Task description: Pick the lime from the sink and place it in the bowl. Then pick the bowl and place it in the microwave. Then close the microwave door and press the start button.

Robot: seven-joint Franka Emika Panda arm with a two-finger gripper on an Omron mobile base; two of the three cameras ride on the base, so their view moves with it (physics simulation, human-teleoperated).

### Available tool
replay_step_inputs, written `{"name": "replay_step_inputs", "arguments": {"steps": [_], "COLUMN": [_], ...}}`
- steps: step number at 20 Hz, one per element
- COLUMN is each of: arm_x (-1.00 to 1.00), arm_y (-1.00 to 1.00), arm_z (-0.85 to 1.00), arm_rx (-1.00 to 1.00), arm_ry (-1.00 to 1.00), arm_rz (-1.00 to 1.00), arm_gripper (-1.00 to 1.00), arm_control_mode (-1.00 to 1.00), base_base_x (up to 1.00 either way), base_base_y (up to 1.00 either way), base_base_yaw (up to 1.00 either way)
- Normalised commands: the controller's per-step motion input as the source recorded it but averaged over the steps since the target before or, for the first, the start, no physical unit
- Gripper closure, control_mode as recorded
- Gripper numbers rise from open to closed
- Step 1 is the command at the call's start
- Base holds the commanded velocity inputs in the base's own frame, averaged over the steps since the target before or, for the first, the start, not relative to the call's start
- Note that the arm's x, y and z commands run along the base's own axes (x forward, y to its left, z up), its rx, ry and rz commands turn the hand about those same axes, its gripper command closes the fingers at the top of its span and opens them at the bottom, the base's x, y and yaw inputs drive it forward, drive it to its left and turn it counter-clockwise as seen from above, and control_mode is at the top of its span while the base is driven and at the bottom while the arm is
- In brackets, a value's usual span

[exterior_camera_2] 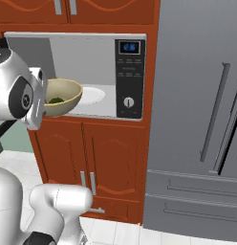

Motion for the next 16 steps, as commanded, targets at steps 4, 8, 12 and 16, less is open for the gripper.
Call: {"name": "replay_step_inputs", "arguments": {"steps": [4, 8, 12, 16], "arm_x": [0.89, 0.87, 0.99, 0.79], "arm_y": [0.01, 0.11, 0.17, 0.31], "arm_z": [-0.32, -0.1, -0.12, -0.13], "arm_rx": [-0.01, -0.01, -0.01, -0.04], "arm_ry": [0.0, 0.0, 0.04, 0.13], "arm_rz": [0.02, 0.0, 0.0, 0.0], "arm_gripper": [1.0, 1.0, 1.0, 1.0], "arm_control_mode": [-1.0, -1.0, -1.0, -1.0], "base_base_x": [0.0, 0.0, 0.0, 0.0], "base_base_y": [0.0, 0.0, 0.0, 0.0], "base_base_yaw": [0.0, 0.0, 0.0, 0.0]}}
